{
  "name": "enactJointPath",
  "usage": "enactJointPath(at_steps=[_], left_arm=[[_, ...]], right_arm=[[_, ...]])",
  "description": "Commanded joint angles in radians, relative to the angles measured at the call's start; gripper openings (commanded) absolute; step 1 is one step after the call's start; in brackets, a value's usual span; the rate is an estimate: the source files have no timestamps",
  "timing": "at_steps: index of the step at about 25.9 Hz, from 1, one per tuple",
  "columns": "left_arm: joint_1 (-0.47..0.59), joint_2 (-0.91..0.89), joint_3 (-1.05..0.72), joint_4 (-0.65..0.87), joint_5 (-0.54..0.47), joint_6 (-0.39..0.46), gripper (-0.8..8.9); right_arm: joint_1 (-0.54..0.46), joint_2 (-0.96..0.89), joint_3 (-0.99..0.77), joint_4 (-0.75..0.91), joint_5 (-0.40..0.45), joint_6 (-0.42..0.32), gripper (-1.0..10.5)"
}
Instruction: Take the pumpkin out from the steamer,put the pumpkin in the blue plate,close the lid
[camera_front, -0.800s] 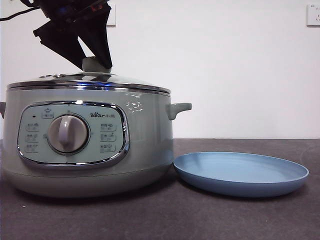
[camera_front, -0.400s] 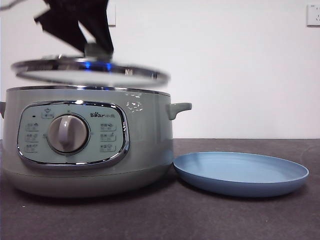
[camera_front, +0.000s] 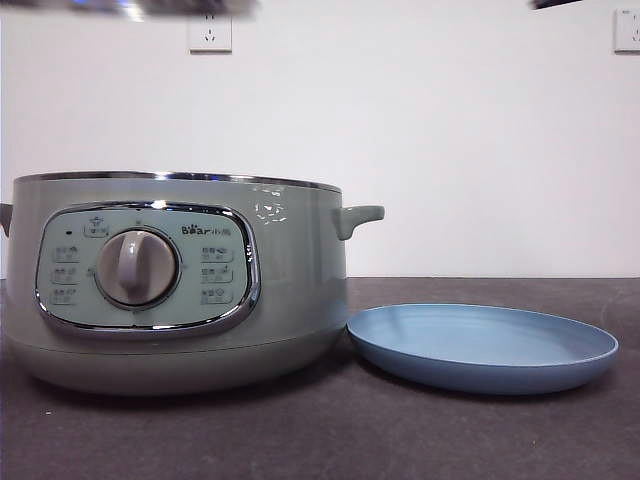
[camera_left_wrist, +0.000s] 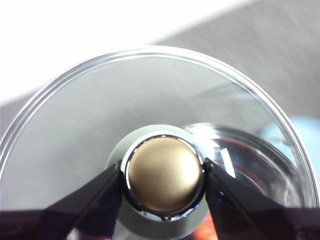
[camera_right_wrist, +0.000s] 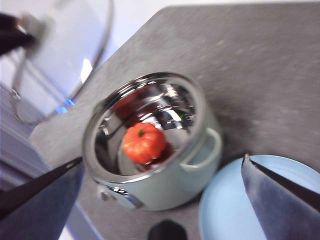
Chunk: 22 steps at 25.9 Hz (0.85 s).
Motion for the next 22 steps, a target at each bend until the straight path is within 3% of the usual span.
enactJointPath(at_steps=[1, 6, 14, 16, 22], left_arm=[[-0.001, -0.111, 0.011, 0.028, -0.067, 0.008, -0.09], [-0.001, -0.238, 0.011, -0.001, -0.143, 0.008, -0.09], [-0.001, -0.352, 0.011, -0.116, -0.203, -0.004, -0.09], [-0.001, -0.354, 0.011, -0.154, -0.222, -0.011, -0.09], [-0.001, -0.353, 0.011, -0.187, -0.222, -0.015, -0.09]], right_arm=[[0.083, 0.099, 0.089, -0.005, 0.004, -0.039, 5.4], [0.236, 0.309, 0.297, -0.1, 0.104, -0.111, 5.4], [0.45, 0.731, 0.797, -0.459, 0.312, -0.229, 5.8], [0.51, 0.859, 0.941, -0.529, 0.389, -0.233, 6.4], [0.619, 1.111, 1.098, -0.519, 0.53, -0.278, 6.4]])
